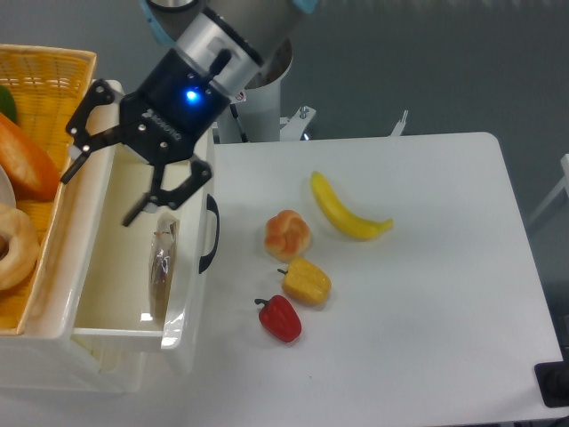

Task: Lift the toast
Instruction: 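Open the gripper to release the toast into the drawer, then raise the open gripper and reposition it above the toast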

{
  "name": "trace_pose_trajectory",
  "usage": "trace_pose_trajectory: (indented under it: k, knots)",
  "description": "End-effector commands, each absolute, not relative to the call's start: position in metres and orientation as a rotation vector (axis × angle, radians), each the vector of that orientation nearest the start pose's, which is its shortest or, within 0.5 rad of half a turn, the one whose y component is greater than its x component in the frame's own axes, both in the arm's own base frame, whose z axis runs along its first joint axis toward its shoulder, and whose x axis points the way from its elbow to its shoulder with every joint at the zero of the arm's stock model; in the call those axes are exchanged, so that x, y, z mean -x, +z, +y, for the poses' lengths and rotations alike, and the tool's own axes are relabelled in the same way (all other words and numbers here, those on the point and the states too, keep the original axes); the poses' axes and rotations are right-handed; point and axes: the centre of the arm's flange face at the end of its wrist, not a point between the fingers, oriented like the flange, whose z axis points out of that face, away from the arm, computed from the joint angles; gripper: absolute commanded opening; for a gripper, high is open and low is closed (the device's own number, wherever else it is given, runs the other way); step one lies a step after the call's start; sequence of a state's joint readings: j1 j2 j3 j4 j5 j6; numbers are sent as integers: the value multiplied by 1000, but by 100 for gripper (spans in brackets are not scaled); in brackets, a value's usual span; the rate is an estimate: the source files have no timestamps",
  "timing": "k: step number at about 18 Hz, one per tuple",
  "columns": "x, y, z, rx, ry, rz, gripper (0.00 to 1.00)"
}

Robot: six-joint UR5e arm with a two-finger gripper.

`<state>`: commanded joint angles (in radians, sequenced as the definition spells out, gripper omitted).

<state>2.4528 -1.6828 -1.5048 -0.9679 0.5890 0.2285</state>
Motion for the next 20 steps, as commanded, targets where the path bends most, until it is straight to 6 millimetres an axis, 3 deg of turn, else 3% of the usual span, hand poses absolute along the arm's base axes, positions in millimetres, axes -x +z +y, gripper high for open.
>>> trace_pose_trajectory:
  k: [3, 7, 9, 11, 13, 20]
  knots:
    - [297, 565, 512, 2104, -621, -403, 99]
    - [307, 554, 506, 2207, -453, -491, 96]
    - [311, 548, 505, 2247, -389, -527, 88]
    - [314, 543, 505, 2274, -346, -549, 72]
    - [311, 537, 509, 2303, -319, -557, 64]
    - [284, 516, 525, 2383, -288, -537, 63]
